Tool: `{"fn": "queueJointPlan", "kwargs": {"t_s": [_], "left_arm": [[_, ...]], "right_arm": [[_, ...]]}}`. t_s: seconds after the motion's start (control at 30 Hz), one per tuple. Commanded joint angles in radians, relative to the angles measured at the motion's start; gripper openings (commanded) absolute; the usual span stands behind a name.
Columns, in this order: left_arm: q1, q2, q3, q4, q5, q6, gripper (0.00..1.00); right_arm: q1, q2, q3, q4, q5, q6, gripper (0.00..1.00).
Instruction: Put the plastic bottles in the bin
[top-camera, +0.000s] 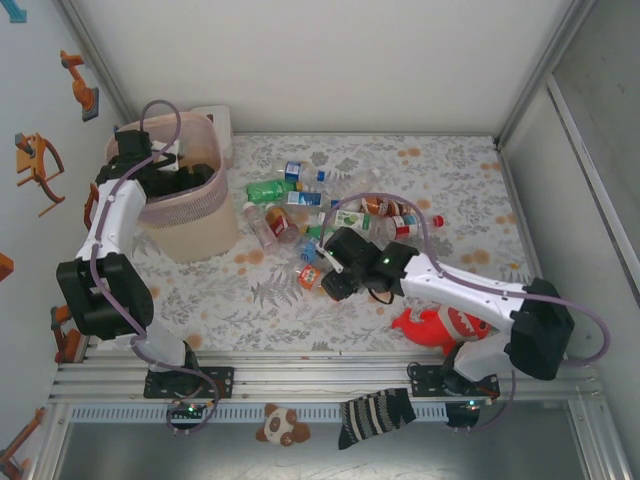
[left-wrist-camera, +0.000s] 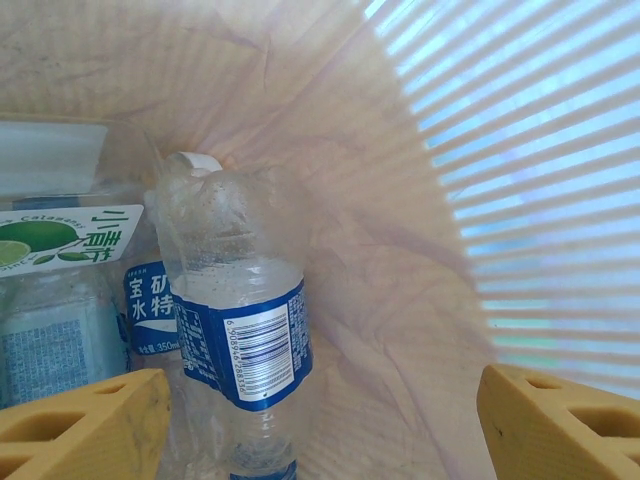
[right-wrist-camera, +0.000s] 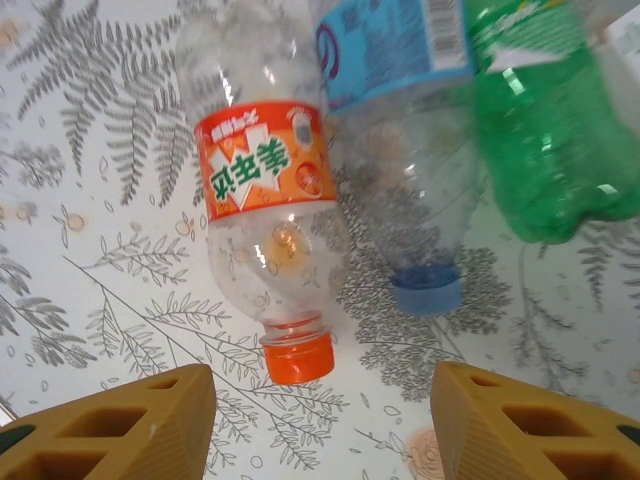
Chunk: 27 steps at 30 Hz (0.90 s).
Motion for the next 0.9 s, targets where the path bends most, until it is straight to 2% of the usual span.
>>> {"fn": "queueJointPlan", "kwargs": {"t_s": [0.0, 0.43, 0.87], "left_arm": [[0.011, -0.032, -0.016, 0.008, 0.023, -0.003, 0.8], [0.018, -0.048, -0.022, 0.017, 0.04, -0.011, 0.82], [0.022, -0.079, -0.041, 0.044, 0.039, -0.015, 0.82]], "right_arm": [[-0.003, 0.044, -0.036, 0.069, -0.046, -0.048, 0.58], [-0.003, 0.253, -0.057, 0.168, -0.067, -0.077, 0.58], [-0.004, 0.291, -0.089, 0.167, -0.071, -0.067, 0.44]]}}
